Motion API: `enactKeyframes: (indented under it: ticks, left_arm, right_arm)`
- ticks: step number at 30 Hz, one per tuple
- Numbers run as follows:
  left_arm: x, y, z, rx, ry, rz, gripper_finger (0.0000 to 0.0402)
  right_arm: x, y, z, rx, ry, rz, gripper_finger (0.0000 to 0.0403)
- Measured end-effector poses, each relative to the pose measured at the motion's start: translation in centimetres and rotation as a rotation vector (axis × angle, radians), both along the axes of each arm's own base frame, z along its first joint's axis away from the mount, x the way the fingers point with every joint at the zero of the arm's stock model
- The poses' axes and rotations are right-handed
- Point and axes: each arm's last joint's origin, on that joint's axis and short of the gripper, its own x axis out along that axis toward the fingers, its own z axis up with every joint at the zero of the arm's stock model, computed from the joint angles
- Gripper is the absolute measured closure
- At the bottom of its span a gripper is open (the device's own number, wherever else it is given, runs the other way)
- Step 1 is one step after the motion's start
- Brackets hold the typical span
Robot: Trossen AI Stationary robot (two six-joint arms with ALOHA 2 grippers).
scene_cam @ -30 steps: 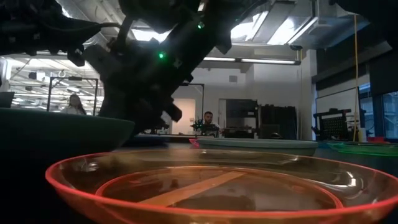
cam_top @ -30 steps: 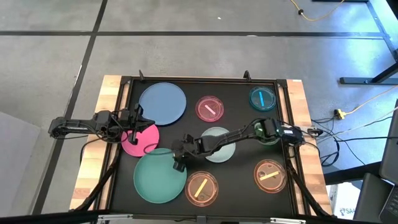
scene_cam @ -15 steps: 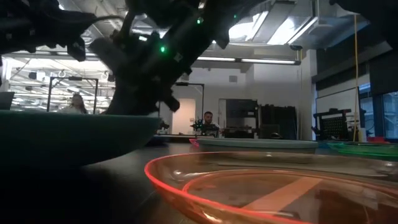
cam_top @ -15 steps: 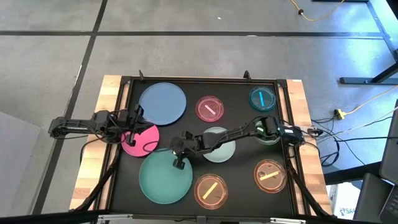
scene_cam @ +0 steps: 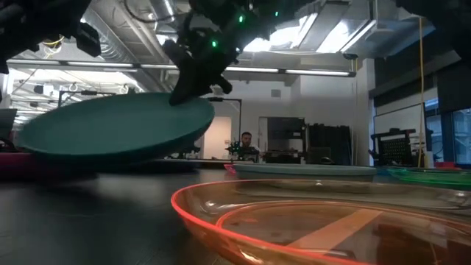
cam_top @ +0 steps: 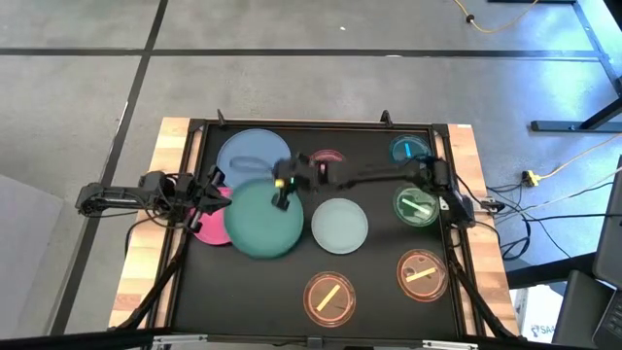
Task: Stack plastic plates
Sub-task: Stack the green plate on top of the blue plate
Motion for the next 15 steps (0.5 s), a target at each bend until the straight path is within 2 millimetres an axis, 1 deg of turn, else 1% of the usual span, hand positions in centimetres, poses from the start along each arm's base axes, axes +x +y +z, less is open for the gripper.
enactKeyframes:
  ticks: [3, 6, 9, 11, 15]
  left_arm:
    - [0.0, 0.0, 0.0, -0.002, 0.001, 0.008, 0.0401]
    - [0.0, 0.0, 0.0, -0.003, 0.001, 0.010, 0.0401]
    - [0.0, 0.1, 0.0, -0.009, 0.003, 0.028, 0.0401]
    - [0.0, 0.1, 0.0, -0.012, 0.003, 0.036, 0.0401]
    - [0.0, 0.1, -0.1, -0.012, 0.007, 0.047, 0.0401]
  right_arm:
    - [0.1, -3.4, 0.6, -0.002, -0.086, -0.058, 0.0401]
    - [0.3, -6.7, 0.4, 0.008, -0.175, -0.121, 0.0401]
    - [0.5, -10.0, -0.9, 0.046, -0.235, -0.172, 0.0401]
    - [0.6, -11.8, -2.2, 0.071, -0.279, -0.212, 0.0402]
    - [0.7, -14.6, -4.6, 0.106, -0.322, -0.279, 0.0402]
